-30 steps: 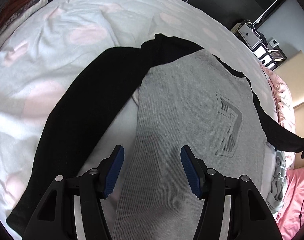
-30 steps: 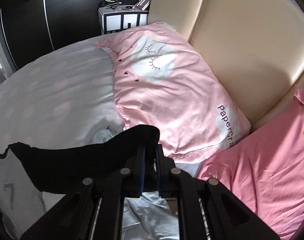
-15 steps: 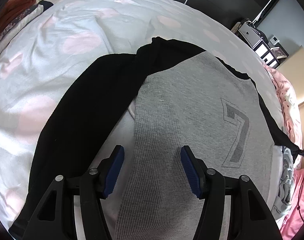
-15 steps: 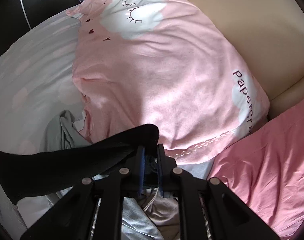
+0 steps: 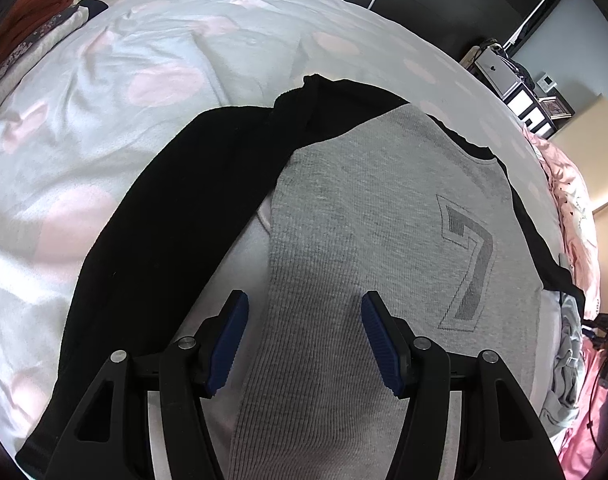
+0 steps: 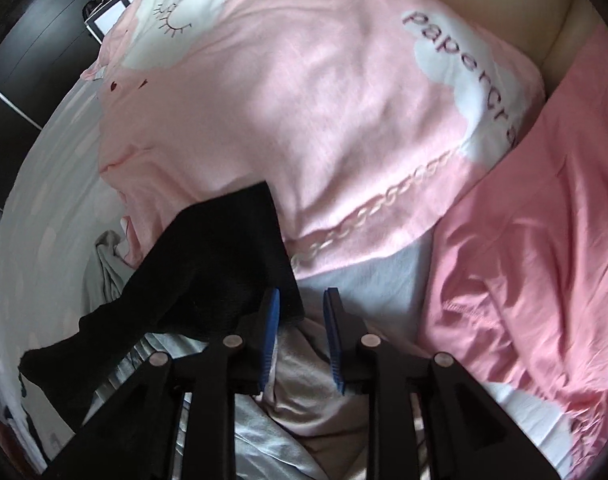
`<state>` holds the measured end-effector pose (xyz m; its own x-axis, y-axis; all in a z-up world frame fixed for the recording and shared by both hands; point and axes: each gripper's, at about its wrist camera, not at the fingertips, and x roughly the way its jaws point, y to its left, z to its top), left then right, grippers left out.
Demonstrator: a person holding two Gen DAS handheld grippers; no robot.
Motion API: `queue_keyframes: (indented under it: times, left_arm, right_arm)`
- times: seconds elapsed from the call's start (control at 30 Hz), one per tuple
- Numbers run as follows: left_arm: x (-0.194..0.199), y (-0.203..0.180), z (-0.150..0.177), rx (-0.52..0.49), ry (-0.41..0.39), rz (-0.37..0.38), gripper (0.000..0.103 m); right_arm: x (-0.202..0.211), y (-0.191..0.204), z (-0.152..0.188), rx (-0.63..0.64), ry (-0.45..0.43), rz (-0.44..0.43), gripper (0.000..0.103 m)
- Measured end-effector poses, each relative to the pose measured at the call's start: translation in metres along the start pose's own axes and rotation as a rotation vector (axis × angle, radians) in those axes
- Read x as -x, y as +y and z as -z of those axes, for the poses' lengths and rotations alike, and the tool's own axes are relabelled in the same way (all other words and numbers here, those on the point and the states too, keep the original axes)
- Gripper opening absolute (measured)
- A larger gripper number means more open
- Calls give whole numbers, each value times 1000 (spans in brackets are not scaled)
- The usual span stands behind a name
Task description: Fold clothes
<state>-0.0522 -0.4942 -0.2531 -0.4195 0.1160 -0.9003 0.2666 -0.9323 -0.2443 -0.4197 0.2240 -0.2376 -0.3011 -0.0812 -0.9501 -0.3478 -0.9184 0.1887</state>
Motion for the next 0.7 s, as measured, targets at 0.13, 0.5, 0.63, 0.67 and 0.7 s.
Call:
queue_keyframes:
  times: [0.13,0.5,0.63,0.67,0.7]
  left_arm:
    - [-2,-7,0,-38,0,-26,60]
    - [3,1,-6,-27,2,5,60]
    - [3,5,-7,-9,6,17,60]
    - [3,5,-7,-8,8,20,60]
    - [1,5,-6,-10,13,22,60]
  right_arm:
    - [2,-2,8,-44,-52,-44,7]
    - [53,-2,4,56,-178,259,1]
    - [54,-16,4,-3,-167,150,4]
    - [51,-15,4,-20,-148,106,7]
    - [49,-15,7,-34,-121,69,11]
